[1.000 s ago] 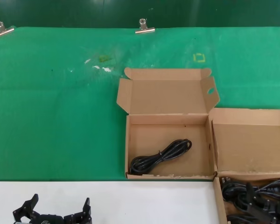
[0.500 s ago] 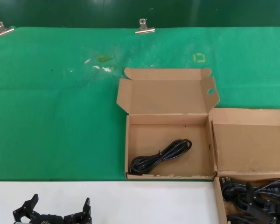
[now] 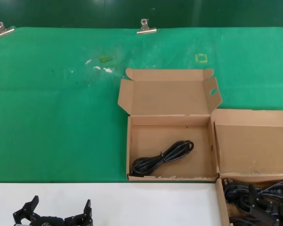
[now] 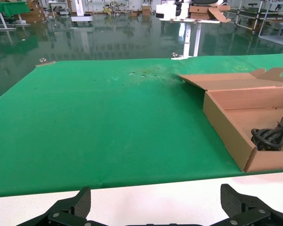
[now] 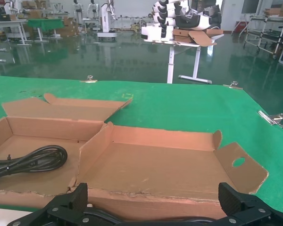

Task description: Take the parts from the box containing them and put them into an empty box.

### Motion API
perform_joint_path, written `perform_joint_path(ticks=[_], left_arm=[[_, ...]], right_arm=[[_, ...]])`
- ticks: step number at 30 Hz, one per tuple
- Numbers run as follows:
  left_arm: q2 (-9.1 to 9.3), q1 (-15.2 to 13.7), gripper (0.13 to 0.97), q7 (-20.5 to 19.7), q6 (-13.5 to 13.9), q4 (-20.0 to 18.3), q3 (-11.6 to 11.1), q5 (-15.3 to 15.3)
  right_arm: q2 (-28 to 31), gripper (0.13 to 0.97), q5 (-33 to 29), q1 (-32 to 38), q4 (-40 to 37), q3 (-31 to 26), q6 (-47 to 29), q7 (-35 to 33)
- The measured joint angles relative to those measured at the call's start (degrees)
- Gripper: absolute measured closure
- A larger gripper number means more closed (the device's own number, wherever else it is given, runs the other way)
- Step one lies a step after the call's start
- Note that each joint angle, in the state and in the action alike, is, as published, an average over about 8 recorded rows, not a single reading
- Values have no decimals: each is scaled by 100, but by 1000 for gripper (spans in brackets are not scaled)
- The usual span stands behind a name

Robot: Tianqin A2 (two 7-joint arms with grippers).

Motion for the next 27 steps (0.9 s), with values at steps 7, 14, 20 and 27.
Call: perform_joint_path(ticks=[7,14,20,27], left_arm=[[0,0,132,0,0,0,0,0],[0,0,132,0,0,0,0,0],[0,0,132,0,0,0,0,0],[0,0,132,0,0,0,0,0]], right_arm=[[0,129,0,0,0,0,0,0],[0,129,0,0,0,0,0,0],[0,129,0,0,0,0,0,0],[0,129,0,0,0,0,0,0]])
